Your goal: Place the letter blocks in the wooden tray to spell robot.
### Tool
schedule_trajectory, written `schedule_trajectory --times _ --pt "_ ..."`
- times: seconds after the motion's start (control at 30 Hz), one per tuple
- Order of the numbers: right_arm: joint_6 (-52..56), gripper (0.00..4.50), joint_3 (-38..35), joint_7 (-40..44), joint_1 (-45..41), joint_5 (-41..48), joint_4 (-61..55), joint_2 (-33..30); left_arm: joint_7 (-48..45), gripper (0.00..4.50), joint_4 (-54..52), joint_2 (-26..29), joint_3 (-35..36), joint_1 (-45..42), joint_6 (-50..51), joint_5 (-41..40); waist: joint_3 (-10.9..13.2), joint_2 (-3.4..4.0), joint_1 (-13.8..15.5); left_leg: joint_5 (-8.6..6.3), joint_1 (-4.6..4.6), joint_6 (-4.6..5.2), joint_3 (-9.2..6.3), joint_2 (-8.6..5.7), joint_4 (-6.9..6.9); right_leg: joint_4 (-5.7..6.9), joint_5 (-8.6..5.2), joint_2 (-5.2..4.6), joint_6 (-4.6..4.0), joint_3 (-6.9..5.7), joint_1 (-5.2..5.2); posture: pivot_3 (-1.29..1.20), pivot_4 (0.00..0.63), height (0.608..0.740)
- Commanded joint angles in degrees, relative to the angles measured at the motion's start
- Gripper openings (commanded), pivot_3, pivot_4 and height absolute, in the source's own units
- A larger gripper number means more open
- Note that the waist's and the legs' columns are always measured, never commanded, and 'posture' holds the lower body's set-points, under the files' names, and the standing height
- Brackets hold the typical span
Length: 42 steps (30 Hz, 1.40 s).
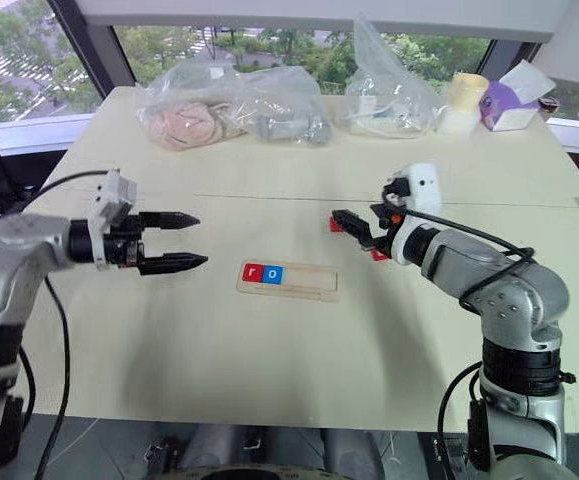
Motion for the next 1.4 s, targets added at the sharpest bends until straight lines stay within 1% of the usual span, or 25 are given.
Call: schedule_trajectory --times 0.03,0.1,0.23,0.3,0.5,0.6,0.7,0.8,0.87,0.9,0.93,0.97,1.03,1.17,1.2,1.27,1.37,1.4 --pt "-4.2 4.50 2.9 0.1 3.0 -7.5 -2.6 -1.9 7.6 4.46 -9.0 -1.4 5.0 0.4 5.2 -5.8 0.0 -0.02 0.3 0.01 -0.14 0.01 0.00 -0.03 0.09 0.00 0.08 0.00 0.09 0.00 -0.10 0.00 0.150 0.739" --pt "-5.9 4.50 3.8 -0.4 4.8 -10.4 -2.8 -0.8 10.2 4.46 -12.2 -1.5 5.9 0.8 7.7 -8.4 0.0 -0.01 0.3 0.01 -0.13 0.04 0.03 -0.06 0.14 0.00 0.10 0.00 0.08 0.01 -0.07 0.00 0.150 0.739" --pt "-6.9 4.50 4.1 -1.4 7.2 -13.5 -2.8 2.0 10.3 4.46 -15.7 2.4 5.1 1.5 10.2 -11.0 0.0 -0.01 -0.1 0.11 -0.08 0.10 0.04 -0.02 0.14 0.01 0.20 0.15 0.21 0.02 -0.07 0.00 0.150 0.739" --pt "-6.8 4.50 4.3 -1.5 8.2 -14.7 -3.2 3.0 10.4 4.46 -15.7 4.1 4.1 1.5 9.1 -10.3 0.0 0.00 -0.1 0.15 -0.05 0.05 0.03 0.09 0.14 0.02 0.21 0.37 0.19 0.04 -0.07 0.00 0.150 0.739" --pt "-7.1 4.50 4.1 -3.5 9.7 -19.4 -1.7 6.4 10.7 4.46 -13.4 5.6 2.1 1.2 6.5 -9.3 0.0 0.00 -0.2 0.19 0.01 0.06 0.09 0.12 0.14 0.09 0.21 0.60 0.19 0.03 -0.07 0.00 0.150 0.739" --pt "-9.8 4.50 3.8 -2.7 8.7 -21.6 3.9 8.5 10.5 4.46 -12.9 6.4 0.6 1.8 5.8 -8.7 0.0 -0.01 -0.3 0.19 0.01 0.06 0.13 0.11 0.15 0.09 0.22 0.61 0.22 0.05 -0.07 0.00 0.150 0.739" --pt "-10.8 4.50 3.6 -1.9 7.2 -23.7 7.9 8.5 10.7 4.46 -11.7 7.1 -0.8 2.0 3.3 -6.5 0.0 -0.01 -0.7 0.19 0.01 0.07 0.15 0.09 0.15 0.09 0.26 0.61 0.29 0.06 -0.07 0.00 0.150 0.739" --pt "-9.7 3.74 1.6 -1.4 6.3 -23.0 10.0 10.1 9.9 4.50 -10.6 8.2 -1.6 2.1 1.9 -5.4 0.0 -0.02 -0.9 0.20 0.01 0.08 0.16 0.09 0.16 0.10 0.29 0.61 0.34 0.06 -0.07 0.00 0.150 0.739" --pt "-9.8 2.73 1.3 -0.9 6.2 -23.3 10.2 10.6 9.7 4.50 -10.3 8.4 -1.9 2.2 1.3 -5.1 0.0 -0.02 -1.0 0.20 0.01 0.08 0.15 0.11 0.15 0.10 0.30 0.63 0.36 0.07 -0.07 0.00 0.150 0.739" --pt "-9.7 2.30 1.3 -0.9 6.2 -23.6 10.1 10.8 9.7 4.50 -10.3 8.5 -2.3 2.3 1.1 -4.9 0.0 -0.02 -1.0 0.20 0.01 0.08 0.15 0.11 0.15 0.10 0.30 0.63 0.36 0.07 -0.08 0.00 0.150 0.739" --pt "-9.5 1.68 1.3 -1.0 6.4 -23.7 9.6 11.2 9.6 4.50 -10.5 8.5 -2.8 2.6 0.9 -4.8 0.0 -0.02 -1.1 0.20 0.01 0.08 0.15 0.12 0.15 0.10 0.30 0.63 0.36 0.07 -0.08 0.00 0.150 0.739" --pt "-8.9 1.24 0.9 -1.3 6.7 -23.6 8.7 11.7 9.4 4.50 -10.7 8.5 -3.2 2.8 0.8 -4.7 0.0 -0.02 -1.1 0.20 0.02 0.08 0.16 0.12 0.15 0.10 0.30 0.63 0.36 0.07 -0.08 0.00 0.150 0.739" --pt "-7.3 1.17 -0.2 -1.7 7.6 -23.2 6.0 12.5 9.2 4.50 -11.0 8.6 -3.8 3.2 0.5 -4.5 0.0 -0.02 -1.1 0.20 0.03 0.08 0.15 0.12 0.14 0.11 0.31 0.63 0.36 0.07 -0.08 0.00 0.150 0.739" --pt "-0.1 1.17 -4.8 -5.3 9.8 -22.4 -5.4 14.2 8.4 4.50 -11.0 9.5 -4.5 3.9 -0.5 -3.9 0.0 -0.02 -0.9 0.21 0.02 0.07 0.15 0.14 0.13 0.18 0.31 0.62 0.37 0.07 -0.10 0.00 0.150 0.739" --pt "6.0 1.17 -7.3 -8.3 11.6 -22.2 -13.6 17.4 8.1 4.50 -10.7 9.7 -5.3 4.1 -1.3 -3.2 0.0 -0.01 -0.8 0.21 0.02 0.07 0.15 0.14 0.14 0.18 0.31 0.61 0.37 0.07 -0.10 0.00 0.150 0.739" --pt "16.0 1.17 -10.2 -12.2 14.2 -22.6 -25.9 22.9 7.6 4.50 -10.0 9.5 -6.7 4.2 -2.6 -2.2 0.0 0.02 -0.8 0.21 0.02 0.07 0.12 0.14 0.12 0.21 0.31 0.59 0.37 0.07 -0.11 0.00 0.150 0.739" --pt "25.6 1.17 -11.0 -13.7 15.3 -24.4 -35.2 28.7 7.2 4.50 -8.5 8.5 -8.3 3.6 -3.9 -1.4 0.0 0.02 -0.9 0.22 0.02 0.03 0.11 0.14 0.12 0.36 0.30 0.58 0.36 0.07 -0.17 0.00 0.150 0.739" --pt "27.1 1.17 -11.4 -14.3 16.1 -24.2 -36.8 33.1 6.8 4.50 -7.7 8.1 -9.1 3.1 -4.5 -1.0 -0.1 0.02 -1.0 0.24 0.03 0.00 0.12 0.13 0.13 0.36 0.29 0.56 0.33 0.06 -0.17 0.00 0.150 0.739"
